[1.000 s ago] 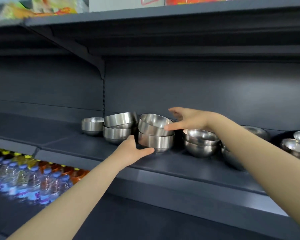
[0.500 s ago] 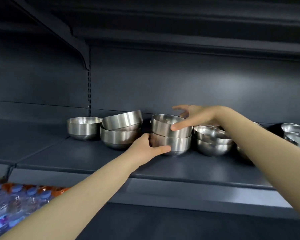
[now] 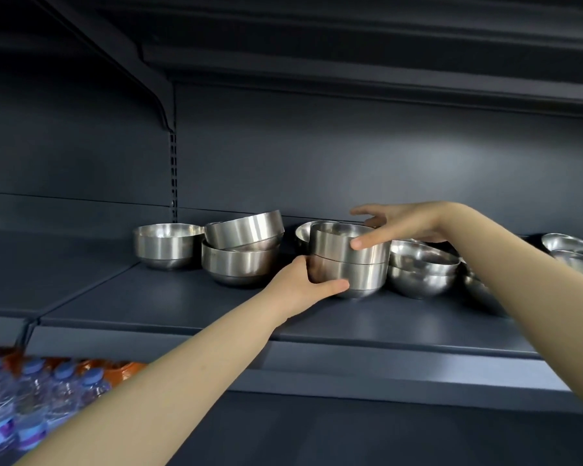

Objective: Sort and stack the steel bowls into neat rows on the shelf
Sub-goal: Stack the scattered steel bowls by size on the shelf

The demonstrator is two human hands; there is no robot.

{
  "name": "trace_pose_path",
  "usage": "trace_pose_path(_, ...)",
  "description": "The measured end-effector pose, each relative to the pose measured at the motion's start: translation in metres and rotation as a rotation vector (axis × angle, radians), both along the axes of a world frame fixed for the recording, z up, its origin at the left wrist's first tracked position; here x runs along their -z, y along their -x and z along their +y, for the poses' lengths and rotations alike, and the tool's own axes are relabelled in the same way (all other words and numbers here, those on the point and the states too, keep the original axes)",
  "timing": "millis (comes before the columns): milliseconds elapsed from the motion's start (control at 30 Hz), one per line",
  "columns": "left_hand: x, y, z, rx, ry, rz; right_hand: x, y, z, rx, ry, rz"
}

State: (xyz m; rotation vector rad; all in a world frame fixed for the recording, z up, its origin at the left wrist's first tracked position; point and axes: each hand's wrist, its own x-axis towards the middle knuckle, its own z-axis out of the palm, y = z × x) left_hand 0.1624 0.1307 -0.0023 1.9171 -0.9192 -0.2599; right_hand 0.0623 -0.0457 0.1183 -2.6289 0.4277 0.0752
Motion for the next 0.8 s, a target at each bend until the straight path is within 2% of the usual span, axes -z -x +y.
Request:
trace_pose_path(200,-0.006,0.014,0.033,0.021,-0.129,-0.055,-0.003,0.004,0.008,-0.077,0.023,-0.106)
trace_pose_path(333,-0.004,0.017,0.088,-0.054,-0.217,-0.126,-0.012,-0.001,0.022,-0.150,0.106,-0.189)
trace_pose_path(567,-0.003,-0.012,0.145,-0.343,-0.122,-0.068,-0.005,-0.030,0.071,-0.248,0.138,-0.328)
trace_pose_path(800,-0.011,-0.064,0.144,-0.312,-0.073,0.053,-0.014,-0.074,0.116,-0.227,0.174,-0.234)
